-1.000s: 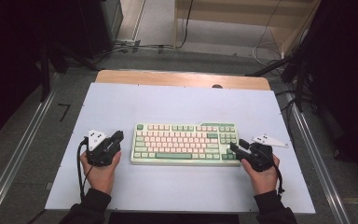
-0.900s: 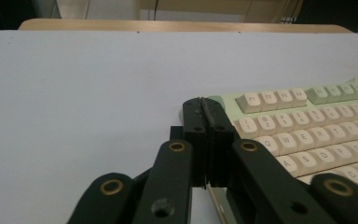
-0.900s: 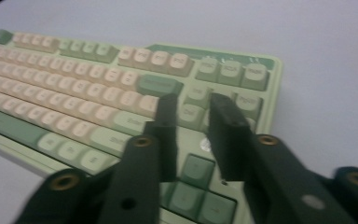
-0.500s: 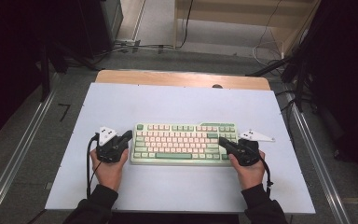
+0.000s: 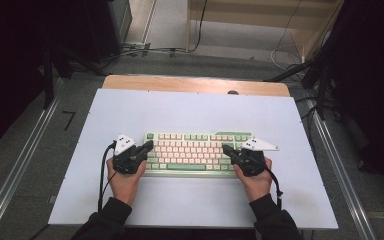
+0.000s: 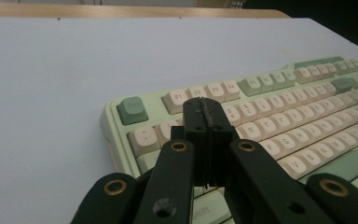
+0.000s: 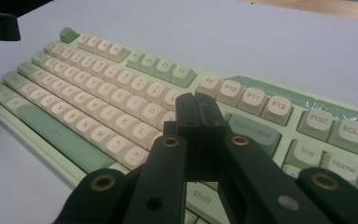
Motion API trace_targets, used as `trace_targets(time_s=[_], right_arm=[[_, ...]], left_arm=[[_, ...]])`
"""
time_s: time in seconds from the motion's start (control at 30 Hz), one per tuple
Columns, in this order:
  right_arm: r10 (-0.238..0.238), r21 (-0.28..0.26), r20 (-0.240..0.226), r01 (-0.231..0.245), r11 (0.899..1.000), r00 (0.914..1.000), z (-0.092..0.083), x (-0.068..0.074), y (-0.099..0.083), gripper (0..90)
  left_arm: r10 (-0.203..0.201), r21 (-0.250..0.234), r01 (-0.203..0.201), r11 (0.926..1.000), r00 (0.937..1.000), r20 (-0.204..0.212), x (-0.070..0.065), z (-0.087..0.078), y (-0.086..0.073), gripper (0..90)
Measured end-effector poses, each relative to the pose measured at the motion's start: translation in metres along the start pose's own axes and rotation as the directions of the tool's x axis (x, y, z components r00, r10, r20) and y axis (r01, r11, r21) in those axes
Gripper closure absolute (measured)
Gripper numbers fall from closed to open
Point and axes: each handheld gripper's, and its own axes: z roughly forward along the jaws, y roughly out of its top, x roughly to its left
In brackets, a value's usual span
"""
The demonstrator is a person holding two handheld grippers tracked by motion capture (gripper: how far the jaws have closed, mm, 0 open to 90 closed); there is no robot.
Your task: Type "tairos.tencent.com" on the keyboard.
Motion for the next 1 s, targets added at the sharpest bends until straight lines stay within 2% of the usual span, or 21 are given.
trace_targets(time_s=[0.17,0.27,0.3,0.43,0.6,0.63,1.0], right_arm=[[-0.014,-0.006,-0.006,0.014,1.000,0.9999,0.003,0.003,0.002,87.4],[-0.014,0.003,-0.033,0.015,1.000,0.9994,0.006,0.006,0.004,87.5],[-0.016,0.003,-0.035,0.016,1.000,0.9993,0.007,0.007,0.004,87.5],[-0.019,0.008,-0.042,0.019,1.000,0.9989,0.010,0.009,0.005,87.5],[-0.017,0.022,-0.051,0.018,1.000,0.9986,0.015,0.013,0.005,87.5],[-0.017,0.022,-0.052,0.019,1.000,0.9985,0.016,0.013,0.006,87.5],[-0.020,0.024,-0.064,0.022,0.999,0.9977,0.025,0.018,0.010,87.5]], left_arm=[[0.022,0.000,-0.022,0.9998,0.9997,0.011,-0.004,0.005,0.001,90.0],[0.026,0.019,-0.027,0.9995,0.9993,0.027,-0.006,0.011,0.001,90.0],[0.021,0.038,-0.023,0.9990,0.9989,0.042,-0.006,0.015,0.001,90.0],[0.016,0.055,-0.020,0.9983,0.9976,0.068,-0.009,0.021,0.002,90.0],[0.045,0.070,-0.052,0.9962,0.9944,0.096,-0.017,0.029,0.004,90.0],[0.049,0.082,-0.059,0.9949,0.9919,0.117,-0.021,0.034,0.005,90.0],[0.082,0.117,-0.100,0.9881,0.9860,0.145,-0.039,0.053,0.008,90.0]])
